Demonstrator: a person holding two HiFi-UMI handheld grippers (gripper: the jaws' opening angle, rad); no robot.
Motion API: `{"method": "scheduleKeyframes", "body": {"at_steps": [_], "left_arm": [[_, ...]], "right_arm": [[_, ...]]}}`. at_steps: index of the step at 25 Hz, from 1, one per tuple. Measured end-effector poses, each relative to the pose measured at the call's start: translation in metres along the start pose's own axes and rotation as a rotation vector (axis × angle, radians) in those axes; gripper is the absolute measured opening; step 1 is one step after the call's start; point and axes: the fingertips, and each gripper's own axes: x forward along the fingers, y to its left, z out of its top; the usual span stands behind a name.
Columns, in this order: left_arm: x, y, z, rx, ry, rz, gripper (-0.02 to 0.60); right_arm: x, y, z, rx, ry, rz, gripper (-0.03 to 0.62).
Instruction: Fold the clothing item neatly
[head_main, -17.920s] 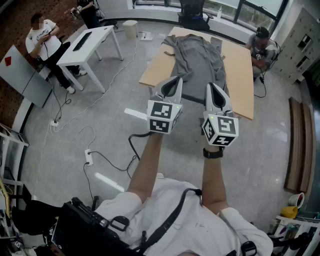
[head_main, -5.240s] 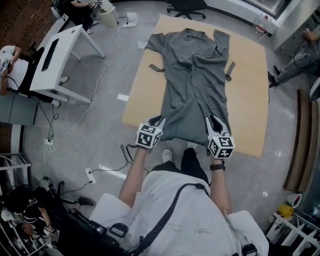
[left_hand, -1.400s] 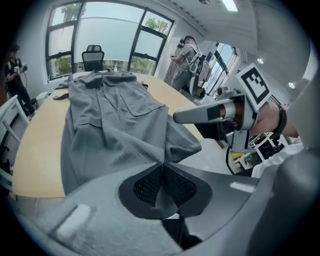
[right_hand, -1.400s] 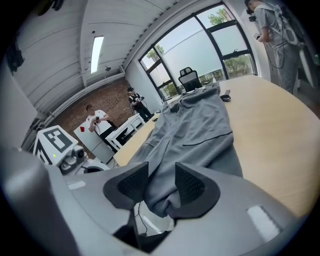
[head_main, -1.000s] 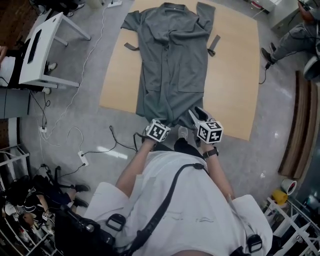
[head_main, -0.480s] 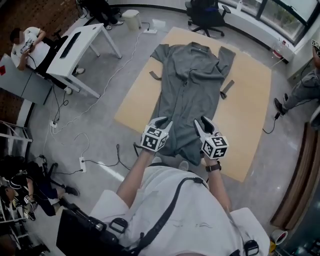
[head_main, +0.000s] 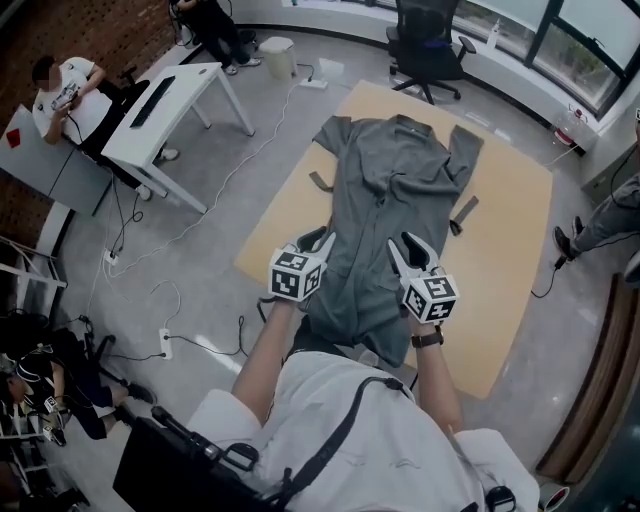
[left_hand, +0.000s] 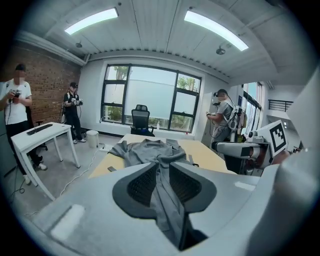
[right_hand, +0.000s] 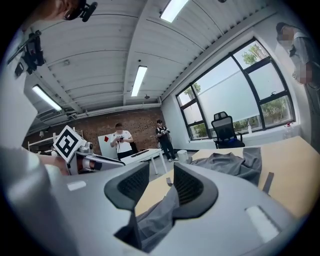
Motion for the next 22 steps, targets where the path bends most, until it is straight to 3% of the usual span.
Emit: {"method": "scheduleKeyframes", "body": {"at_steps": [9,15,22], "left_arm": [[0.075,0.126,0.037,-0.053,0.037,-0.043,0.089],[0.128,0.207,0.06,-0.101,0.057,-0.072,0.089],[0.183,0.282,0.054,-0.178,0.094,-0.055,0.091]], "right_arm": [[0.129,-0.019,0.026,0.021,-0.009,-0.08,0.152],[0.228,-0.013,0.055,-0.015,-0.028,-0.077,0.152],[0.289,-0.014,0.059,-0.062,-0.012,-0.091,0.153]]}}
